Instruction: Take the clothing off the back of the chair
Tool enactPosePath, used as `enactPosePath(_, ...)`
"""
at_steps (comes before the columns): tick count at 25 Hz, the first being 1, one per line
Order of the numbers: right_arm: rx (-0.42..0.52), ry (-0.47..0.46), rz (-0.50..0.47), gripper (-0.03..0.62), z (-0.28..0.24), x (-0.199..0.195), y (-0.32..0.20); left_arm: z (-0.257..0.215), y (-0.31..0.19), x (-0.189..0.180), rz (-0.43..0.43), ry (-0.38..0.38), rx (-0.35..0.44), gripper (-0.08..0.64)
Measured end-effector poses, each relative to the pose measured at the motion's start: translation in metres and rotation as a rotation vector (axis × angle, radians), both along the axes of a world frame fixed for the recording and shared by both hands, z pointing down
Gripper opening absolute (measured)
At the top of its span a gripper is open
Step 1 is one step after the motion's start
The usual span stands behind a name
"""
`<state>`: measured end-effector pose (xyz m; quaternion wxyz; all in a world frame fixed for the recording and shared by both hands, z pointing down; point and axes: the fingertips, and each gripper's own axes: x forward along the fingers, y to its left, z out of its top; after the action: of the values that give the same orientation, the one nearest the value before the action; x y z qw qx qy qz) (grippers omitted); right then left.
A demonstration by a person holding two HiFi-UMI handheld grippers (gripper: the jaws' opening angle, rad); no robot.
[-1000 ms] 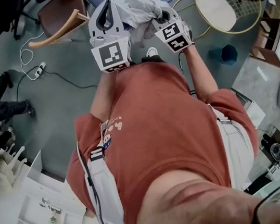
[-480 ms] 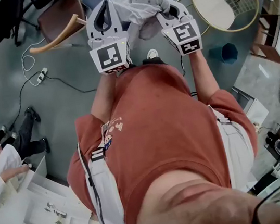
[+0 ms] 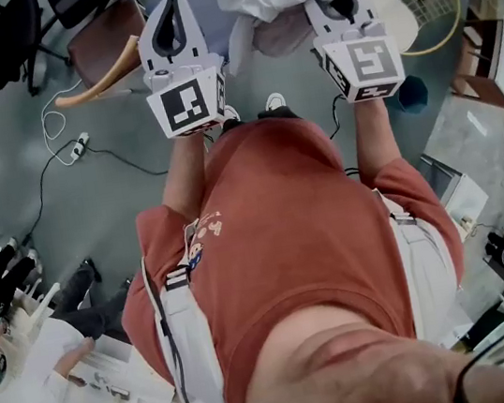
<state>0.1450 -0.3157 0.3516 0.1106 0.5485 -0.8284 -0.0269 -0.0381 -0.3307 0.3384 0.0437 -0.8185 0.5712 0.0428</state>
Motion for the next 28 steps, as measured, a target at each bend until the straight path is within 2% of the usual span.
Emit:
enactPosePath(6, 0.141, -0.043, 0.1, 0.094, -0.063, 0.029, 0.008, -0.029, -0.001, 0.009, 0.012, 0.019, 0.027, 0.015)
enactPosePath(13, 0.254, -0.067, 0.206, 0.094, -0.104, 0.06, 0.022, -0.058, -0.003, 0.024, 0.043, 0.013, 0.053, 0.015)
enactPosePath(20, 0.285, -0.077, 0.253, 0.094, -0.119, 0.075, 0.035, -0.078, 0.001, 0.037, 0.069, 0.022, 0.068, 0.015)
enactPosePath(28, 0.26, -0.103, 0.258, 0.094, -0.113, 0.074, 0.033, -0.079, 0.0, 0.039, 0.074, 0.004, 0.037, 0.015)
